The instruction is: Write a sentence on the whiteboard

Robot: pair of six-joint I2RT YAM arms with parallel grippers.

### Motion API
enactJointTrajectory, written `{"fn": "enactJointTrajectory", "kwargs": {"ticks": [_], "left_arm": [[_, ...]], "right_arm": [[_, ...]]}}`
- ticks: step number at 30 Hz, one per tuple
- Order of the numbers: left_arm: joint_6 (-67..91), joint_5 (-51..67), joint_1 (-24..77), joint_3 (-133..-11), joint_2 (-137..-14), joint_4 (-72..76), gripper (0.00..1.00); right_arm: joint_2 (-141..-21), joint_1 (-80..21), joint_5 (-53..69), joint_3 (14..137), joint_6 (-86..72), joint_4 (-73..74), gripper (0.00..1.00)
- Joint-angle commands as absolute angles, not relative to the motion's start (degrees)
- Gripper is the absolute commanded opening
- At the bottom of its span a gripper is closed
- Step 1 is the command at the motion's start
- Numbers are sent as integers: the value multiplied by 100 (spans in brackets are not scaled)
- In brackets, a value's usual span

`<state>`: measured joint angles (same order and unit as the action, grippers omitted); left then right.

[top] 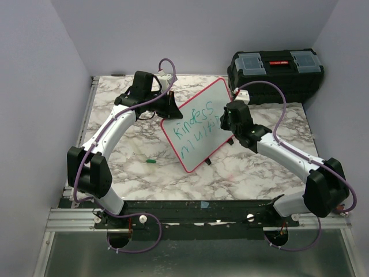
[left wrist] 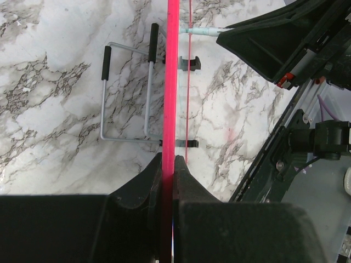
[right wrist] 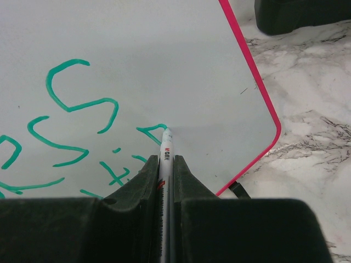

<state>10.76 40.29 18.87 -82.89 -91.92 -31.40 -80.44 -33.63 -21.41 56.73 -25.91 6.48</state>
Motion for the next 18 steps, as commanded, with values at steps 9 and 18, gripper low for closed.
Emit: {"fn": "enactJointTrajectory", "kwargs": {"ticks": [9,18], "left_arm": [[694,3621,1890,-8245,-8948,-3045,0],[695,3621,1898,-8242,-8919,-3047,0]], "right_arm": [[-7652,-3349,-1872,5512,-2720,715,1],[-7414,-3349,-2364,5635,-2686,880,1]]}}
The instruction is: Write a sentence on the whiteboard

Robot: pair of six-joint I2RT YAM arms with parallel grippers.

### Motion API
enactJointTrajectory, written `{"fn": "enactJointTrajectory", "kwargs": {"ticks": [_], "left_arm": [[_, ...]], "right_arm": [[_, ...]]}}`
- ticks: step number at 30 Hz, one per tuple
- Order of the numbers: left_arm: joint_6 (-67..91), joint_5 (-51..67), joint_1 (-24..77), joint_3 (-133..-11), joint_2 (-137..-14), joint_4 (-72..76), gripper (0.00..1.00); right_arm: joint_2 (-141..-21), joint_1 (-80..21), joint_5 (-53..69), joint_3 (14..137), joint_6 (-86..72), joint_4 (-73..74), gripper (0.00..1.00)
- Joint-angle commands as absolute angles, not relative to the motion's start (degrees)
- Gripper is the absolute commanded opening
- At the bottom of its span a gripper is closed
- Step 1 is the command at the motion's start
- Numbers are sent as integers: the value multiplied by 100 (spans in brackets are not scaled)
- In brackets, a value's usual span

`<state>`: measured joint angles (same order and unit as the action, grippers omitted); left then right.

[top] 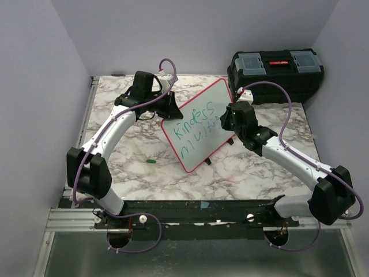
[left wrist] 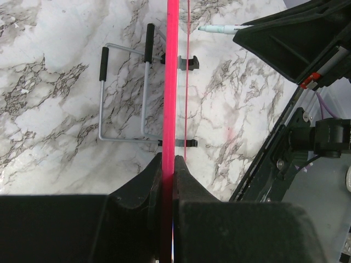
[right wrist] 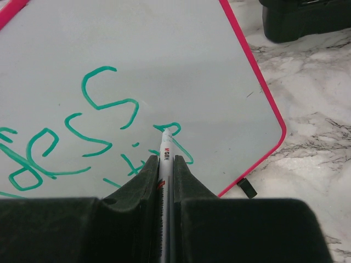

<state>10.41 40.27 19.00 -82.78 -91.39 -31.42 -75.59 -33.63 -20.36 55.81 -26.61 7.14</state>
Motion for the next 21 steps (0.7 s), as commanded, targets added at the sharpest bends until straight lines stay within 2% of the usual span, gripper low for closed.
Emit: {"fn": "enactJointTrajectory", "kwargs": {"ticks": [1,21], "left_arm": [[695,3621,1898,-8235,-8917,-3049,0],[690,3621,1903,-8235,-8933,-3057,0]], "right_arm": [[-7431,-3348,-2412,5664,-2680,885,1],[-8243,-3234,-2307,6280,-2554,704,1]]}}
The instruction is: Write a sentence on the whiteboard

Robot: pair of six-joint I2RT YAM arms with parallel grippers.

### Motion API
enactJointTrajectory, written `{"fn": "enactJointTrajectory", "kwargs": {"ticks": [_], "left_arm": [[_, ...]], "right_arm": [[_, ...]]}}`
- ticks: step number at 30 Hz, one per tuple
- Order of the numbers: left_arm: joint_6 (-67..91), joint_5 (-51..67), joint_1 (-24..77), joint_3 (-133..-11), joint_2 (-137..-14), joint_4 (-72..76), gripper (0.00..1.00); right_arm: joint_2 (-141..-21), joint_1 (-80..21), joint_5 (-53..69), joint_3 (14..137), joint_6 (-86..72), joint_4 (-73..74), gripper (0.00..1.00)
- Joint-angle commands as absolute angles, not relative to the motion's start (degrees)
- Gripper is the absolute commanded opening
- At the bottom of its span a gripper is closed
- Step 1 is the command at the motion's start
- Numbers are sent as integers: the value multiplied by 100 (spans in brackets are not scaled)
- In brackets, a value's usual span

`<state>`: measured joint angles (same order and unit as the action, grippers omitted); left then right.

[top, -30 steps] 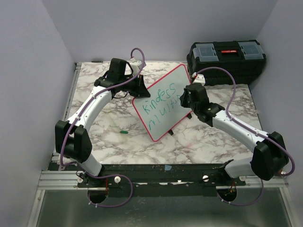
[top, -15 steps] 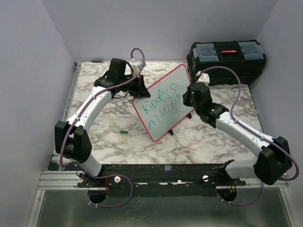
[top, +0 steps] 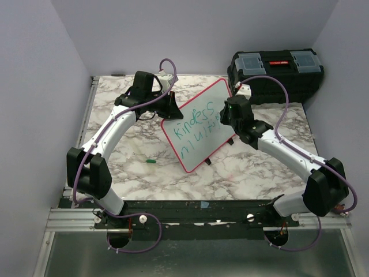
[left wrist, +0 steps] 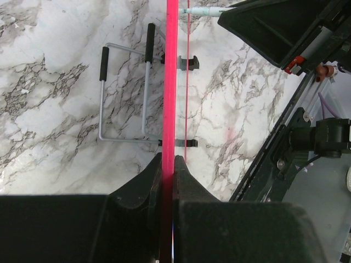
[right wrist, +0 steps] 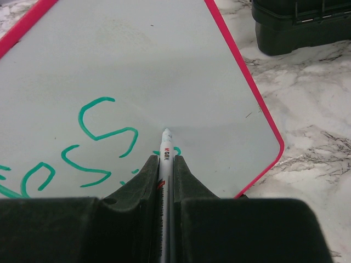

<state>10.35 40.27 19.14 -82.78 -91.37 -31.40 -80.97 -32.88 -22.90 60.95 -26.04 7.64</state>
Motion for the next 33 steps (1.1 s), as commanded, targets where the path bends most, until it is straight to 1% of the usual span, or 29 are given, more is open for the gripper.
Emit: {"fn": "enactJointTrajectory", "kwargs": {"ticks": [1,33], "left_arm": [[686,3618,1907,-8235,-8934,-3058,0],[706,3621,1934,-8215,-8935,-3041,0]], "right_arm": [[-8260,-3234,-2303,6267,-2549,703,1],[-8024,-3234,-2001,5395,-2792,665,1]]}}
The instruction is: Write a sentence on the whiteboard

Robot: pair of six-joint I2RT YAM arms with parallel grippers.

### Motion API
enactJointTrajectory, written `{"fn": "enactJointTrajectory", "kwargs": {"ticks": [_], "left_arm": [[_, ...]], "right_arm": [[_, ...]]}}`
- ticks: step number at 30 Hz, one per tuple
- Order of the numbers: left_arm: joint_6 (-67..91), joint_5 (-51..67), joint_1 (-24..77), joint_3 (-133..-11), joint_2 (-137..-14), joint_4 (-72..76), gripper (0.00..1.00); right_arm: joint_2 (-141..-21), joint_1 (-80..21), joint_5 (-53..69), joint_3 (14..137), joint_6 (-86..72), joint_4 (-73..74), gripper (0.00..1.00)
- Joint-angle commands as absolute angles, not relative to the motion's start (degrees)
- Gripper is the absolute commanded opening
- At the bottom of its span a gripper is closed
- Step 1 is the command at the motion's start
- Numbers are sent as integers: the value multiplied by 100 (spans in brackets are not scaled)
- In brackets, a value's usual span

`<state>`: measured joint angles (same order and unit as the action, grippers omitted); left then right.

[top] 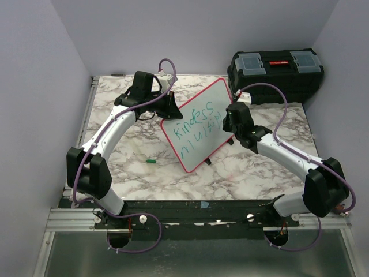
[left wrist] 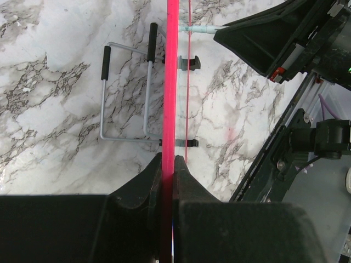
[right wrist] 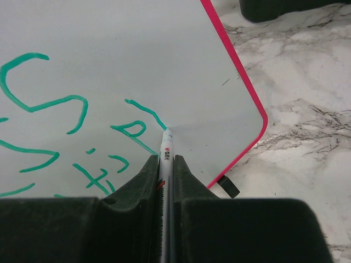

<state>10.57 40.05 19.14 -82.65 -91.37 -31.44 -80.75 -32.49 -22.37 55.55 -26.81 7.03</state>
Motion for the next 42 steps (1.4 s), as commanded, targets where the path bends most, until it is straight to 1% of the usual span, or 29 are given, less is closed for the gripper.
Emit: {"fn": "enactJointTrajectory", "kwargs": {"ticks": [1,10,28,42], "left_arm": [[703,3621,1934,-8220,-8936,-3041,0],[696,3614,1934,-8212,-8929,-3043,0],[684,3610,1934,-8243,-8929,-3059,0],[677,3603,1934,-8236,-8916,-3063,0]], "right_arm": [[-8016,-3233,-2002,5374,-2788,659,1],[-8002,-3234,-2139,5331,-2723,670,1],[-7963,-3146,-2405,5799,-2276,809,1],[-7573,-2139,-687,5510,-2876,176,1]]}}
